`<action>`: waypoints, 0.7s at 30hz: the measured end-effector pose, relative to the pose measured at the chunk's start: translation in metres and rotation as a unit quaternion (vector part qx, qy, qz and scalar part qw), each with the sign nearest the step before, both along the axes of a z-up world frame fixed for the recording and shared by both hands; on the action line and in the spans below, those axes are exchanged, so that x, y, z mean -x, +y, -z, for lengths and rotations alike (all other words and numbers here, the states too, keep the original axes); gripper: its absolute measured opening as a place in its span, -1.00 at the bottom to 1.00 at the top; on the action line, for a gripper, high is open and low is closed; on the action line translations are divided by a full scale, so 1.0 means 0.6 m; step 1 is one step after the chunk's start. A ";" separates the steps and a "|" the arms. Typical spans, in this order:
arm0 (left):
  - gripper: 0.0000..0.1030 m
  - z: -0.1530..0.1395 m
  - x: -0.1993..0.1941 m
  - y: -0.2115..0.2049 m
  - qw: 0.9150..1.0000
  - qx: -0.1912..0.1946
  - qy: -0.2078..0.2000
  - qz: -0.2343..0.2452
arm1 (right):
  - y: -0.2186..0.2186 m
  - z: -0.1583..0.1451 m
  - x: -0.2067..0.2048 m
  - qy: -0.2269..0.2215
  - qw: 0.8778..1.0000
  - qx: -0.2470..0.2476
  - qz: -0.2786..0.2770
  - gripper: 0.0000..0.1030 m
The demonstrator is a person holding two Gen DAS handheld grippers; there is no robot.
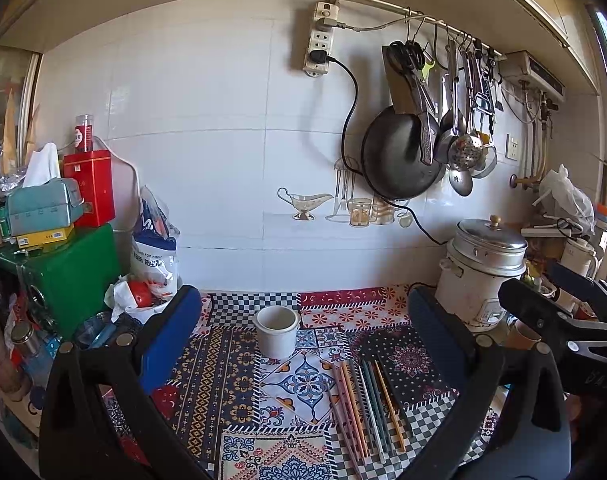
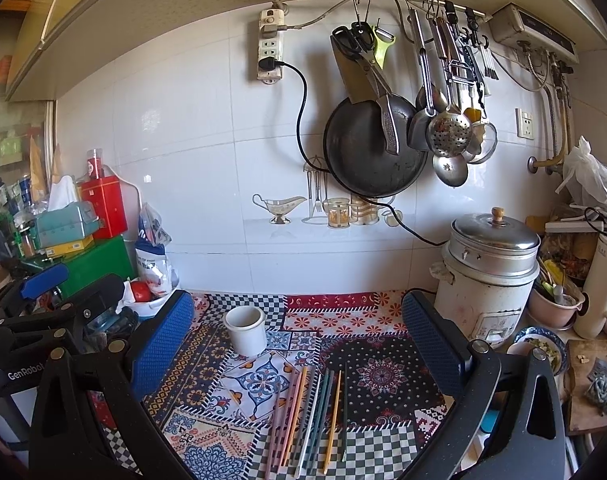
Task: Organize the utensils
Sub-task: 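Move both tools down toward the row of coloured sticks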
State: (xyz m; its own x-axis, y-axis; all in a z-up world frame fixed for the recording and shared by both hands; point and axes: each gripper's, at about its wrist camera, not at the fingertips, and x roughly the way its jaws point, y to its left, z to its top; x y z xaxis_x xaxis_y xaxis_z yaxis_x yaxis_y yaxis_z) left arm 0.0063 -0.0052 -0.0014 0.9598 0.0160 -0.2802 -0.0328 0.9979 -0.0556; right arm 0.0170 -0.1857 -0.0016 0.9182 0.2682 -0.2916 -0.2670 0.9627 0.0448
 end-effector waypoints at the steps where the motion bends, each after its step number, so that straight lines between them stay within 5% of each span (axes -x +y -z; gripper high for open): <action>1: 1.00 0.000 -0.001 0.001 1.000 0.000 0.001 0.000 | 0.001 0.001 -0.001 0.000 1.000 0.000 0.001 1.00; 11: 1.00 0.019 -0.035 0.018 1.000 0.009 0.025 0.006 | 0.003 0.016 -0.022 0.023 1.000 0.014 0.013 1.00; 21: 1.00 0.087 -0.116 0.018 0.995 0.001 0.097 -0.007 | -0.009 0.069 -0.081 0.091 0.993 0.056 0.044 1.00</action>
